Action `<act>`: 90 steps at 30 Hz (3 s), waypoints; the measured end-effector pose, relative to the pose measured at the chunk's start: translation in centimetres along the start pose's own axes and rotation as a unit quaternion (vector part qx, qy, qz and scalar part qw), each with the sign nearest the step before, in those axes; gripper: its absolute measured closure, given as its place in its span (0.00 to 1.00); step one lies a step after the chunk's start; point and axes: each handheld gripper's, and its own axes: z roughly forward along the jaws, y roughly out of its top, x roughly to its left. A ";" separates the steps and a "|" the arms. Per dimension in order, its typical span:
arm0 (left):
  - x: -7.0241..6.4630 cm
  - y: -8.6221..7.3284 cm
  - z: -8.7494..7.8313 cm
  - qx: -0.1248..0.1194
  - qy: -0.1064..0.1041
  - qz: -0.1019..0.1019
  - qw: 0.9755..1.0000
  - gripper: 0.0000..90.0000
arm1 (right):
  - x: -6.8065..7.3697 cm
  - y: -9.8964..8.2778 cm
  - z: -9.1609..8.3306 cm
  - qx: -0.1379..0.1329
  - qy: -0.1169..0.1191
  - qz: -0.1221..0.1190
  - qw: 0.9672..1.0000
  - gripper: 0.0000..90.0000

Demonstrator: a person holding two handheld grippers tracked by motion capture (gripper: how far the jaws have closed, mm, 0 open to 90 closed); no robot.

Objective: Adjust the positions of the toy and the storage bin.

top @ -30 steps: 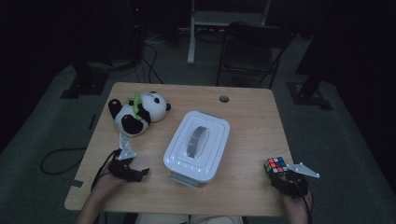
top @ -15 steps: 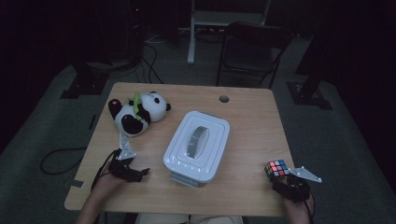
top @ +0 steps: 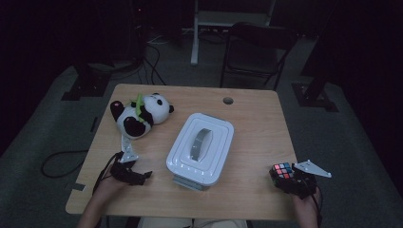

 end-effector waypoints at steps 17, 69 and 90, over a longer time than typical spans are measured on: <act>-0.1 0.0 0.0 0.001 0.004 -0.005 1.000 0.04 | 3.7 4.0 2.5 -0.044 0.087 -0.086 0.992 0.16; 1.1 2.1 -0.7 -0.008 -0.021 0.005 1.000 0.05 | 7.9 1.1 10.6 0.074 0.150 -0.151 0.974 0.14; 5.8 11.1 -4.8 -0.081 0.013 0.039 0.996 0.05 | 8.0 1.1 10.6 0.074 0.149 -0.151 0.975 0.14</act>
